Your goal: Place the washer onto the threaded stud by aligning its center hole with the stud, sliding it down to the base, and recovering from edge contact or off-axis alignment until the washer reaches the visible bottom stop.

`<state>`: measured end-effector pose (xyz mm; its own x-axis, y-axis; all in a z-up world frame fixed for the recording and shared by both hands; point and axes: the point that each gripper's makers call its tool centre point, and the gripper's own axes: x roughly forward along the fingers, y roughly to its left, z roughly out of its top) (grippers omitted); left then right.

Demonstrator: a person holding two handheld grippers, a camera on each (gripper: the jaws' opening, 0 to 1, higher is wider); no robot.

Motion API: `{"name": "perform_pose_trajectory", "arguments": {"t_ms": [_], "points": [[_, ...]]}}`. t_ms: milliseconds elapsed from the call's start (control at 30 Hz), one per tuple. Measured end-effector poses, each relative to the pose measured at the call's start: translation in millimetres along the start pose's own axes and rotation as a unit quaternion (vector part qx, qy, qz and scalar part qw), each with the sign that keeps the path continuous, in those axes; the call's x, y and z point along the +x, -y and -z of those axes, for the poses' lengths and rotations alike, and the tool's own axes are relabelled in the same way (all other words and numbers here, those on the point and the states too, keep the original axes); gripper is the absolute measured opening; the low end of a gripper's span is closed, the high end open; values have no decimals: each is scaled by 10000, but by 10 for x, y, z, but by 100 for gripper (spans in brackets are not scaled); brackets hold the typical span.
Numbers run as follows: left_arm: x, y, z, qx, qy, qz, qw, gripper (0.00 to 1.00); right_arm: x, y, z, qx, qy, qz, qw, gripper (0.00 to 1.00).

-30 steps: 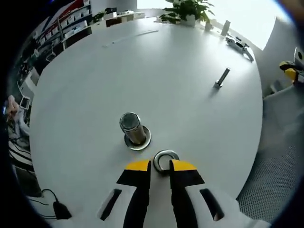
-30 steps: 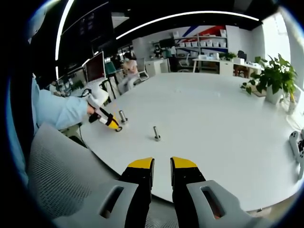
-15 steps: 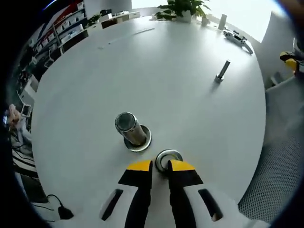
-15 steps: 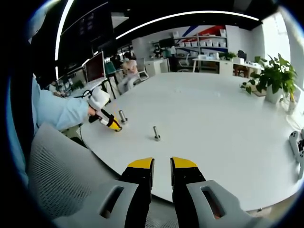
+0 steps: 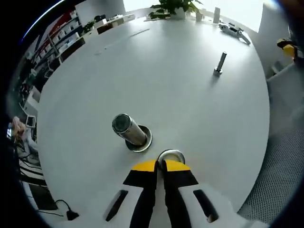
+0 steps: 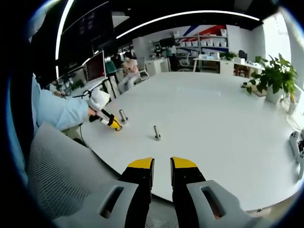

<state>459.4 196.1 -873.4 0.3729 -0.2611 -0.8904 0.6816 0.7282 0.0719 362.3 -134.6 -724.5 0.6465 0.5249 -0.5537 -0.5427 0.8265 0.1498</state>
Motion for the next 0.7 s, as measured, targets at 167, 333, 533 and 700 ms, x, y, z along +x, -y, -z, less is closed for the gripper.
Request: {"name": "perform_pose_trajectory", "arguments": {"t_ms": [167,333,533,700], "points": [[-5,0,3,-22,-5,-18,10000,2,1,1,-5,7,9,1,10000,16],[-27,3,9,-160,-3,2,9999,2,2,-1,-8,8,12,-3,10000,16],[-89,6,16,-376,-35,52,9993,1,3,-2,-8,5,10,-8,10000,16],[-151,6,-18,-480,11,79,9988,1,3,-2,-8,3,9,-7,10000,16]]}}
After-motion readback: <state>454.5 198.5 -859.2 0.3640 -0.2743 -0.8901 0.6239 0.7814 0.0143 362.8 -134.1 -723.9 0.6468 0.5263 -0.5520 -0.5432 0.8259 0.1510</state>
